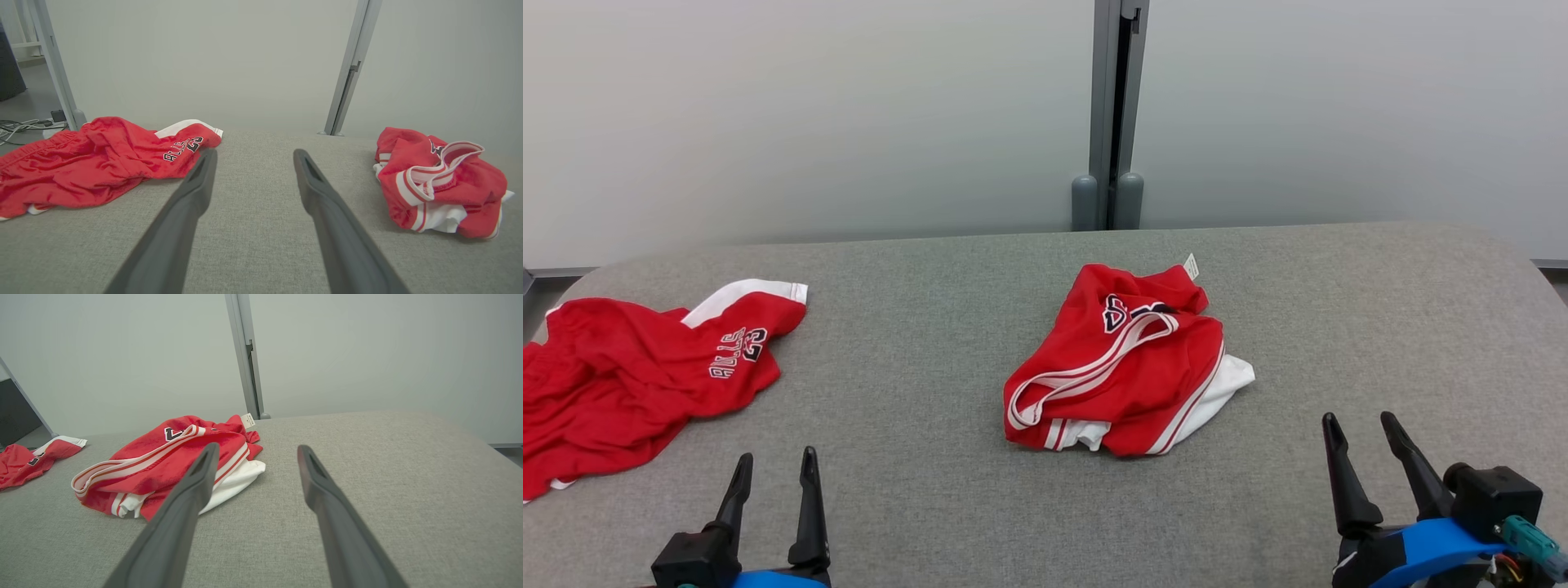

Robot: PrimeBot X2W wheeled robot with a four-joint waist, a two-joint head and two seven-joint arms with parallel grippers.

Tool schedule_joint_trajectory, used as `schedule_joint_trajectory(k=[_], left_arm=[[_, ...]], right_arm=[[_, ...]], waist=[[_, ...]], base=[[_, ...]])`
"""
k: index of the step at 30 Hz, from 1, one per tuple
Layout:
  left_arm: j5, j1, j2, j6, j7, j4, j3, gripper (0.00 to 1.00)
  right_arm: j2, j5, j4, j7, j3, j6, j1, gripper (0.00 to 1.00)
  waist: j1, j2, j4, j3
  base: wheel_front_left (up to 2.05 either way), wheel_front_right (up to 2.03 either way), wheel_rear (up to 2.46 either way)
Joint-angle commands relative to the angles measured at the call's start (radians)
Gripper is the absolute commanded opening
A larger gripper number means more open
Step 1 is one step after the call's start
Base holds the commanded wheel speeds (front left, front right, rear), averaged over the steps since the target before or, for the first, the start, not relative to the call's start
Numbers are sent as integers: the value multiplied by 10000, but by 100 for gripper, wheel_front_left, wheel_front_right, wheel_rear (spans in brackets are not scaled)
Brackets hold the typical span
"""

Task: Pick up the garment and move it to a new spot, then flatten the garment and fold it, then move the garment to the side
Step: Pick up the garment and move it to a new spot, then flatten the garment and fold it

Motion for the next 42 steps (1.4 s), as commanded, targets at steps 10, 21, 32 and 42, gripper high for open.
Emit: schedule_joint_trajectory(k=[10,21,32,42], left_arm=[[213,56,-109,-159,-46,97,288,100],[391,-118,-257,-251,-47,111,249,100],[548,-821,-418,-456,-47,-44,101,100],[639,-1436,-648,-792,-47,194,-192,100]], right_arm=[[-47,236,12,51,61,5,154,100],[-47,517,369,721,731,5,-856,100],[-49,1011,3036,2975,1425,5,-4448,100],[-44,-506,6427,3126,483,5,-6574,100]], waist=[[0,0,4,8],[0,0,182,204],[0,0,736,1046],[0,0,1560,1532]], base=[[0,0,0],[0,0,0],[0,0,0],[0,0,0]])
